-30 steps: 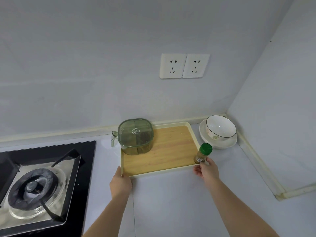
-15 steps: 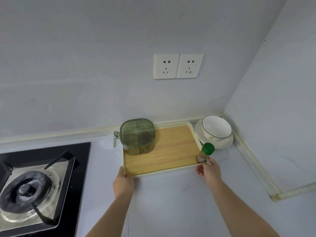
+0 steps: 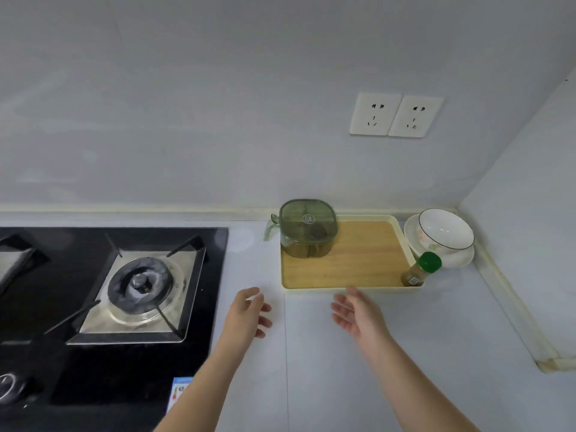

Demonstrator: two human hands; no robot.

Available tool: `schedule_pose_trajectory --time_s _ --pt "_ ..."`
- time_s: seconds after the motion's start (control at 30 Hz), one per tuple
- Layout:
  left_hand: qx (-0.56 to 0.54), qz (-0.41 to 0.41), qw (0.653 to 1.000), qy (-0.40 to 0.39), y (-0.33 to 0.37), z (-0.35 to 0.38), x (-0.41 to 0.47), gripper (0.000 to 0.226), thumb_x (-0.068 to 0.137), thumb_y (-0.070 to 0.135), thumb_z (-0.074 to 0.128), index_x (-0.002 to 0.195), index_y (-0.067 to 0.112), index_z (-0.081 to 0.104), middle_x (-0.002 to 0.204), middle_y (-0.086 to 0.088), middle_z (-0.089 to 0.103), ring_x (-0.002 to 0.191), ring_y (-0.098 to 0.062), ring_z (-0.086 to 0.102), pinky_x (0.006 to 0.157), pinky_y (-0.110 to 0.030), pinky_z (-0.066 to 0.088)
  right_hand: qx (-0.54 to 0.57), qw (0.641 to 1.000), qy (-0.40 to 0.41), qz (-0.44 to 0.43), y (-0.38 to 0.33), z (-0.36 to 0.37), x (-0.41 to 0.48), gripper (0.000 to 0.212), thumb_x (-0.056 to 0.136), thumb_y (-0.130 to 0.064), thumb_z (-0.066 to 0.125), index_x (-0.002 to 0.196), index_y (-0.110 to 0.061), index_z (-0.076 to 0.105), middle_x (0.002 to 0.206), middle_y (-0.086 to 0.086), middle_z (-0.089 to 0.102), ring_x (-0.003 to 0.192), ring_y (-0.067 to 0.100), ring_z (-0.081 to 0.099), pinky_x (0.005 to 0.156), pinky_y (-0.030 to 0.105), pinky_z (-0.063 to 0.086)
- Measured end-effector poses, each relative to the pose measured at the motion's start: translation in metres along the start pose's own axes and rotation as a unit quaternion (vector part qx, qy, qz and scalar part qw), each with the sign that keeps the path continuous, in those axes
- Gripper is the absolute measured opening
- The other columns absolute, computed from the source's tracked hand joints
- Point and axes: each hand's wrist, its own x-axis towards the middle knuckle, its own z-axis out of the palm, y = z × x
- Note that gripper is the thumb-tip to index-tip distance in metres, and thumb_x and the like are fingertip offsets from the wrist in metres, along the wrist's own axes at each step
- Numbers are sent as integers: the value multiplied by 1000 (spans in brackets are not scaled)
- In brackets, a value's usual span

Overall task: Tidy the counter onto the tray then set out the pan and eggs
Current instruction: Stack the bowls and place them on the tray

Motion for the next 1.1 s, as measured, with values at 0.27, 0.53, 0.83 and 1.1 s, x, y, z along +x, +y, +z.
schedule_pose_trajectory --time_s 0.27,0.53,0.83,1.1 --pt "-104 106 987 56 -6 -138 -105 20 99 16 46 103 15 66 86 -8 68 70 -18 62 62 -30 49 -39 976 -212 -32 54 118 -139 20 98 -12 48 110 -15 64 88 8 70 74 20 68 61 30 53" --pt "-146 149 958 194 -61 -320 -215 19 97 11 48 99 11 67 80 -4 66 66 -15 61 59 -26 49 -89 932 -348 -56 159 238 -290 22 100 -10 43 112 -11 62 87 8 68 74 18 65 60 28 54" --pt "-197 185 914 302 -90 -459 -283 17 98 11 49 99 11 66 79 -2 67 66 -14 62 59 -24 51 -183 878 -439 -60 240 348 -387 21 101 -12 45 111 -12 63 91 10 68 78 21 66 64 32 51" --pt "-192 171 899 355 -107 -571 -280 16 96 11 51 98 12 67 82 -5 68 67 -13 62 60 -24 51 -210 851 -480 -43 303 454 -407 22 100 -13 46 113 -11 63 93 12 70 80 22 67 66 33 55"
